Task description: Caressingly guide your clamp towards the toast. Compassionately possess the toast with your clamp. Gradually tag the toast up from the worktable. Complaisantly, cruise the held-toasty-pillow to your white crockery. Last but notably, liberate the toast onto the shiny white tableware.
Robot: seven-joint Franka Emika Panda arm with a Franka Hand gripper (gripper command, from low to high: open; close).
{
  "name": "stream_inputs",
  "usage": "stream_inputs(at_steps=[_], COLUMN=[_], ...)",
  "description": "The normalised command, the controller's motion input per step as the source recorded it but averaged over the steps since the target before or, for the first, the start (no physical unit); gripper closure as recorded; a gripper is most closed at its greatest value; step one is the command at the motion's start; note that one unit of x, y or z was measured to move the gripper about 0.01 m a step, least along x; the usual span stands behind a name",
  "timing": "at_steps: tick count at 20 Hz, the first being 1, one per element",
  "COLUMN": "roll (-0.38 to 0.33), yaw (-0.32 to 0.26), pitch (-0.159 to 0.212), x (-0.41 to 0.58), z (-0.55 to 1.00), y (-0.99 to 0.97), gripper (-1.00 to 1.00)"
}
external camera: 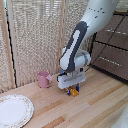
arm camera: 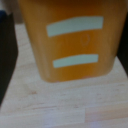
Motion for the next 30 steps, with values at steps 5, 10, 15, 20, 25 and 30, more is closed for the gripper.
stream_inputs(at_steps=[5,10,15,20,25,30], roll=[0.031,0.047,0.030,0.037,0.002,0.000], yaw=[-0.027,-0.054,-0.012,-0.021,-0.054,-0.009], pitch=[-0.038,0.000,0.002,-0.021,-0.062,-0.018], x=[-0.043,-0.024,0.000,0.003,0.031,0.048], z=[0.40,0.99,1.00,0.91,0.64,0.38], y=[0.00,0.05,0.24,0.69,0.86,0.92], gripper=[1.00,1.00,1.00,1.00,1.00,1.00])
